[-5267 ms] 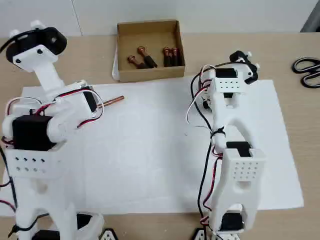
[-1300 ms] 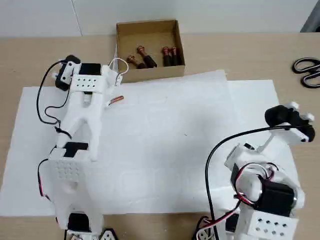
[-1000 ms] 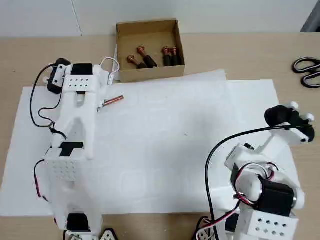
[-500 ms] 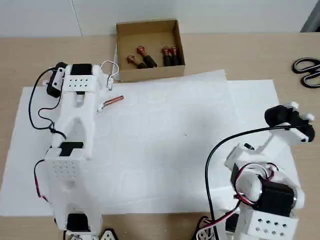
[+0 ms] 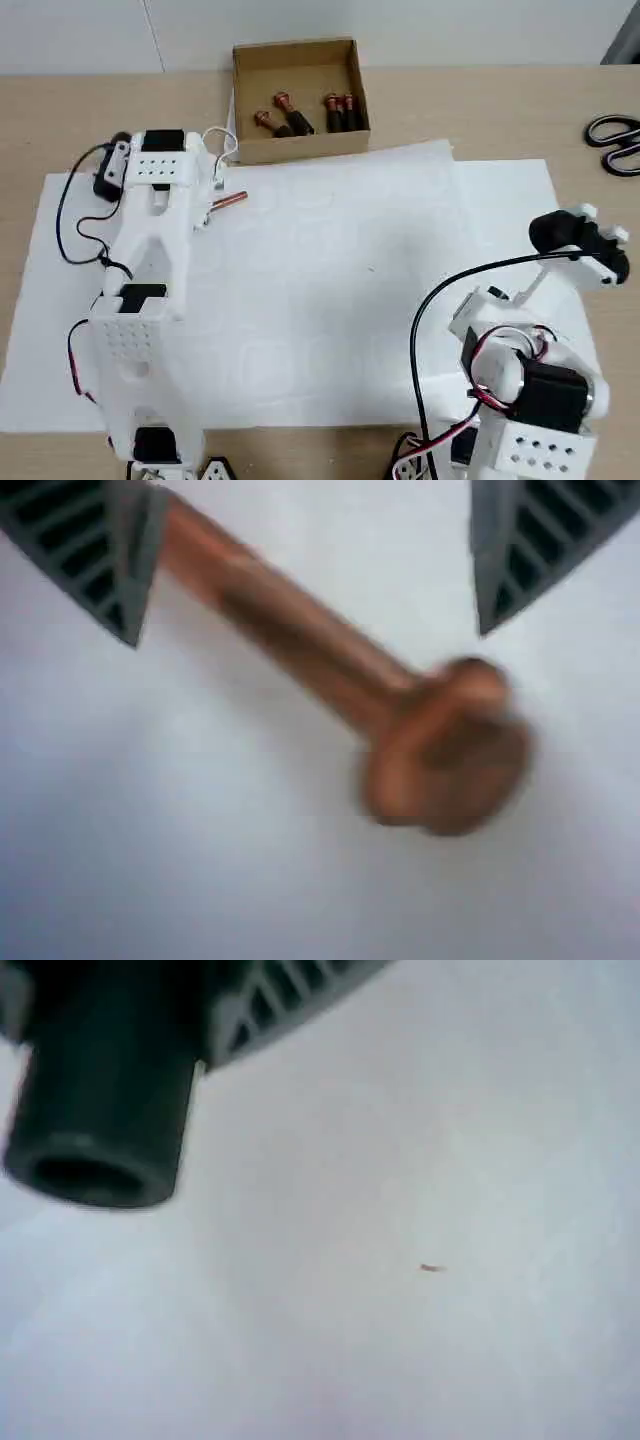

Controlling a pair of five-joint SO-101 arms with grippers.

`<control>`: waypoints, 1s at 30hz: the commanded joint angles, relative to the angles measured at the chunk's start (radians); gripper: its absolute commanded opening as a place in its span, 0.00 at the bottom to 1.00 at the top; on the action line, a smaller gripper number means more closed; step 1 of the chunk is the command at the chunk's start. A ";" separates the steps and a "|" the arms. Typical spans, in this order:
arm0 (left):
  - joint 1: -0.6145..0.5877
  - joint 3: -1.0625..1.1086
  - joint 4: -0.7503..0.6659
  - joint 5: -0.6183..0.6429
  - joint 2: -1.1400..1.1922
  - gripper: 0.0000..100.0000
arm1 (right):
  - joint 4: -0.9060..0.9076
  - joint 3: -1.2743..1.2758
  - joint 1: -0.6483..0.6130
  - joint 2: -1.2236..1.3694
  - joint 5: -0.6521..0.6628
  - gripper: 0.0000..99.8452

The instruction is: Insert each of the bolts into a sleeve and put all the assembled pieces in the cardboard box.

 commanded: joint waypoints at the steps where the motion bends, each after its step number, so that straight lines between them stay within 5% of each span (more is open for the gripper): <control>1: -0.006 0.025 0.003 0.023 -0.005 0.21 | 0.007 -0.003 0.005 -0.012 0.012 0.00; 30: -0.035 0.025 -0.089 0.020 0.078 0.07 | 0.010 -0.003 0.005 -0.013 0.012 0.00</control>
